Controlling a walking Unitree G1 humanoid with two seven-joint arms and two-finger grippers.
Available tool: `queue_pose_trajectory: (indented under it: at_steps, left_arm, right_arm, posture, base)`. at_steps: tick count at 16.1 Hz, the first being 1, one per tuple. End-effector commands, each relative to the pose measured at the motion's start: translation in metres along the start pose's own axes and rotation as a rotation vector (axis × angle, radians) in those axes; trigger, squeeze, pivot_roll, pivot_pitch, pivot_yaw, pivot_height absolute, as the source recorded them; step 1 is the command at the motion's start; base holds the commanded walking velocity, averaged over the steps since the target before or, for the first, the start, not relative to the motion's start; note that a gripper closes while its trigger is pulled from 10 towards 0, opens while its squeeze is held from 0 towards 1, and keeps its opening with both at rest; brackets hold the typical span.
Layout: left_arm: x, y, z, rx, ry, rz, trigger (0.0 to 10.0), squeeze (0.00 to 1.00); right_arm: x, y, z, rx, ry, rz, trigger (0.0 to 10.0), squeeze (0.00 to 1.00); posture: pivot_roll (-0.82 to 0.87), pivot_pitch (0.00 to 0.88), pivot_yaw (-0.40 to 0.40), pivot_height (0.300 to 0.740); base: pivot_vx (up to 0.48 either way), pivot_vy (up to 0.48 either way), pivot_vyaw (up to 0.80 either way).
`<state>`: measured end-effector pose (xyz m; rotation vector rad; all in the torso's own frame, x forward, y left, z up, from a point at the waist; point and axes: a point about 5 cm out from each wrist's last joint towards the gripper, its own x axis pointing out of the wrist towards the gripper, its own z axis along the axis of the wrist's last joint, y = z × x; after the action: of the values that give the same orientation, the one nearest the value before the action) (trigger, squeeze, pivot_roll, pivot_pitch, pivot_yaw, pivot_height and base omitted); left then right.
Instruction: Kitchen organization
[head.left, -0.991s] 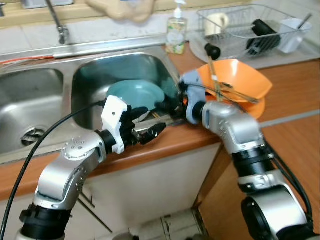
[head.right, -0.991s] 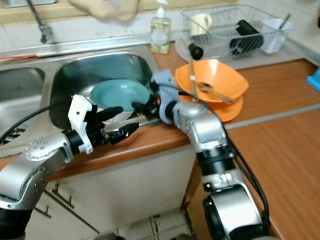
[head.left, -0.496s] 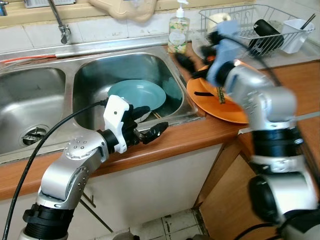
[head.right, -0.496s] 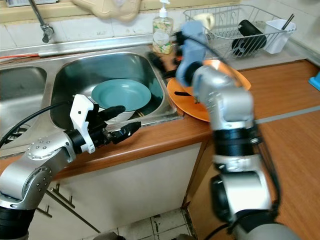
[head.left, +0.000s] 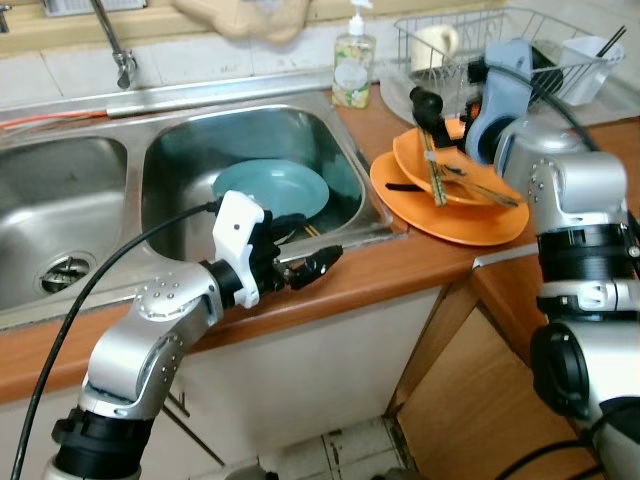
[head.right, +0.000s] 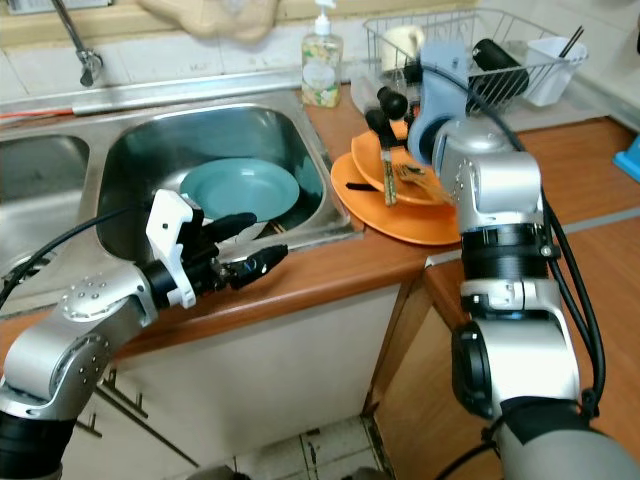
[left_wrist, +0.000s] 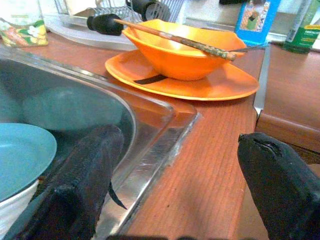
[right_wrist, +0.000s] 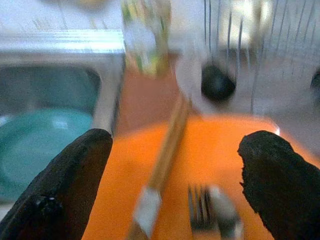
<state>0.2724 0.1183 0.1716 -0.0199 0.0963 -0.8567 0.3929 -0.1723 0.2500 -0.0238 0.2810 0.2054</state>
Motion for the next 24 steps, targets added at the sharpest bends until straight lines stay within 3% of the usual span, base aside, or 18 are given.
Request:
queue_pose_trajectory:
  at_steps: [1, 2, 4, 14, 24]
  left_arm:
    - [0.002, -0.002, 0.008, 0.032, -0.014, -0.009, 10.0, 0.00]
    - [0.002, -0.002, 0.009, 0.032, -0.015, -0.009, 10.0, 0.00]
    - [0.002, -0.002, 0.009, 0.029, -0.019, -0.004, 10.0, 0.00]
    - [0.002, -0.002, 0.009, 0.030, -0.020, 0.001, 10.0, 0.00]
    - [0.003, -0.002, 0.011, 0.031, -0.031, 0.003, 10.0, 0.00]
  right_arm:
    - [0.000, -0.002, 0.003, 0.060, 0.042, 0.007, 10.0, 0.00]
    - [0.001, -0.003, 0.003, 0.070, 0.047, 0.014, 4.5, 0.00]
    - [0.004, -0.005, 0.002, 0.081, 0.049, 0.045, 0.0, 0.00]
    - [0.010, -0.003, -0.015, 0.156, 0.186, 0.104, 0.0, 0.00]
    - [0.011, -0.006, -0.012, 0.230, 0.176, 0.129, 0.0, 0.00]
  posture:
    - [-0.08, 0.000, 0.045, 0.740]
    - [-0.08, 0.000, 0.044, 0.740]
    - [-0.08, 0.000, 0.043, 0.740]
    - [-0.08, 0.000, 0.033, 0.740]
    - [-0.08, 0.000, 0.031, 0.740]
  base:
    - [0.000, 0.000, 0.00]
    - [0.000, 0.000, 0.00]
    - [0.000, 0.000, 0.00]
    - [0.000, 0.000, 0.00]
    - [0.000, 0.000, 0.00]
